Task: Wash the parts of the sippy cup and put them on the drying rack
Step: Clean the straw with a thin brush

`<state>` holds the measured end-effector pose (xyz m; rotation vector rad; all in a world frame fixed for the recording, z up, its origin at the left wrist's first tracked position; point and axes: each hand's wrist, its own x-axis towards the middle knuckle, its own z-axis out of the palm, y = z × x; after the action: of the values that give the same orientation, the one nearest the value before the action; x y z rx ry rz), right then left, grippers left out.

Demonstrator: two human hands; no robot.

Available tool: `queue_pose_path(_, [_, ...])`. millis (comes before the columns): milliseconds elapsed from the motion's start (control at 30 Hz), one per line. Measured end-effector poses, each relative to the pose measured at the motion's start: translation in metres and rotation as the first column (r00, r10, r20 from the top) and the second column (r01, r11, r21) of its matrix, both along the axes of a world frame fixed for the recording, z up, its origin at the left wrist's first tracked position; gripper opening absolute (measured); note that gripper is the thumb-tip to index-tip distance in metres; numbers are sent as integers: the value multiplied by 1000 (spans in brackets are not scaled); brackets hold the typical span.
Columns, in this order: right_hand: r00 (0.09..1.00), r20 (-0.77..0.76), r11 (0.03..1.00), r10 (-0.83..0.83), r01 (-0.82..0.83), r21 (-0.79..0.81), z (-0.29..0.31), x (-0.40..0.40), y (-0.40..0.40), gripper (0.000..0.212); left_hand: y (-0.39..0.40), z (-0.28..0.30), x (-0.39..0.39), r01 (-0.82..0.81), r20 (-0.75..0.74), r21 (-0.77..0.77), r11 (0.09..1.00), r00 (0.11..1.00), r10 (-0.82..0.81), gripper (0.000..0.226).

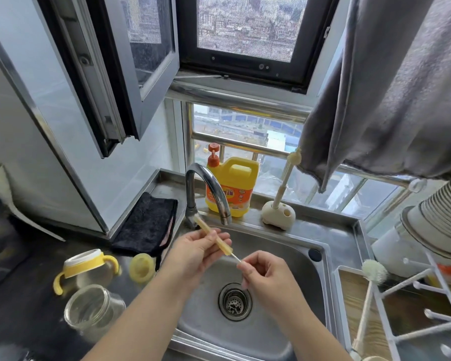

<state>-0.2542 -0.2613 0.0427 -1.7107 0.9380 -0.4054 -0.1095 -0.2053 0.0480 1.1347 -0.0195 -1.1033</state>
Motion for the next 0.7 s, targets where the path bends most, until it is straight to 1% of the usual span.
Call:
queue_pose_path(67, [1000,-2,1000,-5,5,-6,0,4,1,14,-2,1,-10,49,5,-2,999,999,-49,12])
queue_pose_path(200, [997,12,996,74,-74,54,7,-7,1,13,1,2,11,-62,-7,-2,998,998,62,16])
queue_pose_path(233, [997,14,995,77,-77,63,8,-9,0,13,2,2,13,-63,-7,-2,998,998,63,16])
queue_pose_path(333, [1000,7,999,16,-16,42,3,-2,0,13,-1,1,-5,51,11,2,999,999,-51,15])
queue_pose_path(400, [1000,1,999,11,-11,40,0,2,1,13,-2,2,-10,84,32,5,996,996,-84,15])
queue_pose_path(533, [995,16,991,101,-102,87,9,-8,0,13,3,0,15,-55,1,18,998,998,55,14])
queue_pose_path(567, [995,17,991,97,-98,89,9,-8,-1,12,4,0,15,-55,2,23,998,999,54,14])
queue_pose_path(700, [1000,2,999,-4,4,50,3,2,2,13,1,3,-9,88,30,11,996,996,-89,14])
